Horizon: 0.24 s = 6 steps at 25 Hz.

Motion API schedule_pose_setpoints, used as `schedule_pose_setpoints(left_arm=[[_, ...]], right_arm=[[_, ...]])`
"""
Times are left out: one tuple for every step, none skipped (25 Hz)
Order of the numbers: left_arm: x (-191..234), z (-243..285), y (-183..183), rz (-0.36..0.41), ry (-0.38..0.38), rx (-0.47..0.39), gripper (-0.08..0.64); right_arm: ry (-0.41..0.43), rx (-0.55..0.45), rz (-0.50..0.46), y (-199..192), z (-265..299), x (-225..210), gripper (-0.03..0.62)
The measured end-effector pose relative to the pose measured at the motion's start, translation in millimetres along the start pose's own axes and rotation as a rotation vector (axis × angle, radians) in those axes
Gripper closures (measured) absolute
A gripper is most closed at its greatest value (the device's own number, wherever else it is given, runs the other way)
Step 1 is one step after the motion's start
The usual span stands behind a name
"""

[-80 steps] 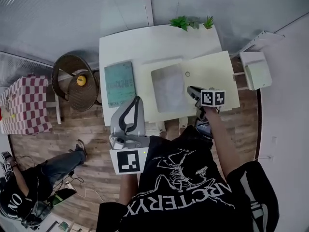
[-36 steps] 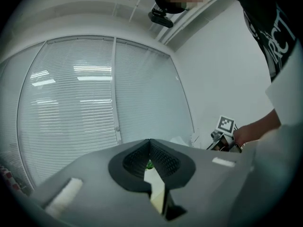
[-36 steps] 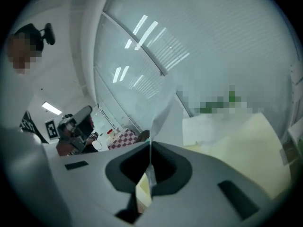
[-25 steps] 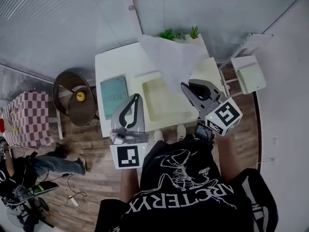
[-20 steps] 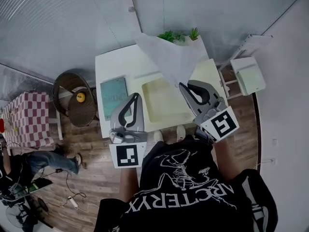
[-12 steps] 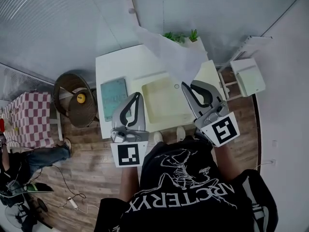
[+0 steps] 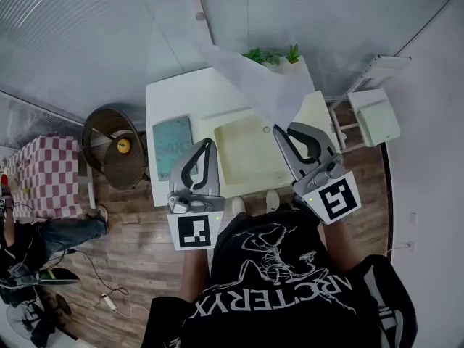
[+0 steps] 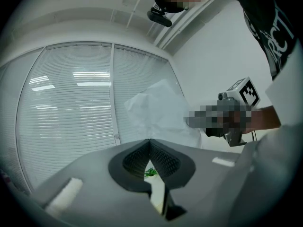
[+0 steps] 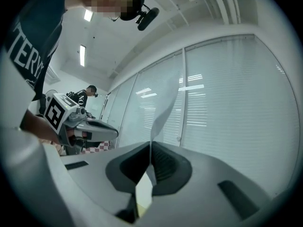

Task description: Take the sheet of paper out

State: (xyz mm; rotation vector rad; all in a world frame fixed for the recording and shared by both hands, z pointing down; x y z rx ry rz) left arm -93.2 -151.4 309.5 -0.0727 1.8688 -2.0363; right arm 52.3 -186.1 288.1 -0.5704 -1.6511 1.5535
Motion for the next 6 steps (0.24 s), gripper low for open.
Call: schedule_pose_setpoints(left_arm=[[-0.4, -0.2, 0.1, 0.002, 0.000, 0.002, 0.549], [-0.6, -0.2, 0.2, 0.003, -0.001, 0.002, 0.549], [-0.6, 0.0, 0.2, 0.003, -0.001, 0.002, 0.549], [-0.5, 0.4, 0.1, 0.003, -0.001, 0.002, 0.549], [-0.3, 1.0, 0.0, 0.003, -0.001, 0.002, 0.549], [0.0, 1.5, -0.1, 0.002, -0.001, 0.003, 0.549]], right_arm=[[-0.001, 0.002, 0.001, 0.0, -0.6, 0.0, 0.578], [-0.001, 0.003, 0.003, 0.0, -1.1, 0.0, 0.578], [-0.002, 0.002, 0.003, 0.1, -1.3, -0.1, 0.578], [-0.002, 0.001, 0.003, 0.2, -1.2, -0.3, 0.578], [-0.002, 0.000, 0.001, 0.3, -1.0, -0.5, 0.578], [-0.002, -0.001, -0.001, 0.4, -0.7, -0.7, 0.578]])
Point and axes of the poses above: the fingertips, and each gripper's own axes: z forward along the fingers, x to its left, y out of its top, the point moved 3 cm from there along -z, backward along the fingers, and after that the axes turned 4 degrees about x, right-handed, at the moved point
